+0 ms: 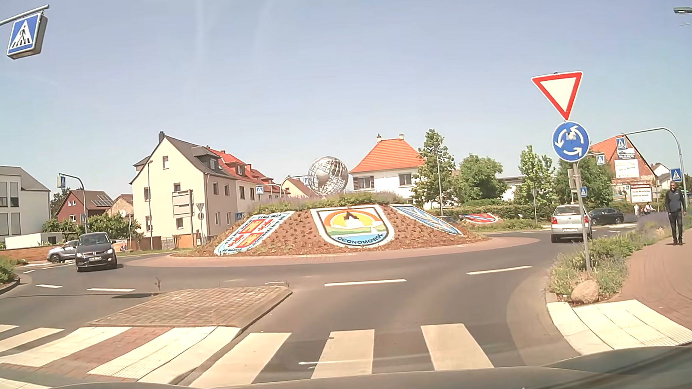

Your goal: Follow the waypoints while adhering to traffic rules and regulations

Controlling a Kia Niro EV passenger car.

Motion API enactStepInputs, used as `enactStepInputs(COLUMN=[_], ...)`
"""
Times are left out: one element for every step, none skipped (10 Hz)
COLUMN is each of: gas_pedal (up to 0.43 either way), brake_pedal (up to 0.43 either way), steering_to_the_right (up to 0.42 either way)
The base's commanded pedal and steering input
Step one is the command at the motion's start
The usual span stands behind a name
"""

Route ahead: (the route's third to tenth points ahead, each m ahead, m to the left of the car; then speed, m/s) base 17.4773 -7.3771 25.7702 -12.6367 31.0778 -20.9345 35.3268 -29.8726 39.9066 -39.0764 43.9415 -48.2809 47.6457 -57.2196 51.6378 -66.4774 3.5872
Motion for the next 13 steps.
enactStepInputs(gas_pedal=[0.000, 0.000, 0.000, 0.000, 0.000, 0.000, 0.000, 0.000, 0.000, 0.000, 0.000, 0.000, 0.000], brake_pedal=[0.220, 0.226, 0.226, 0.226, 0.232, 0.232, 0.232, 0.232, 0.238, 0.238, 0.238, 0.238, 0.238], steering_to_the_right=[0.106, 0.089, 0.072, 0.059, 0.046, 0.039, 0.033, 0.028, 0.025, 0.023, 0.021, 0.021, 0.021])
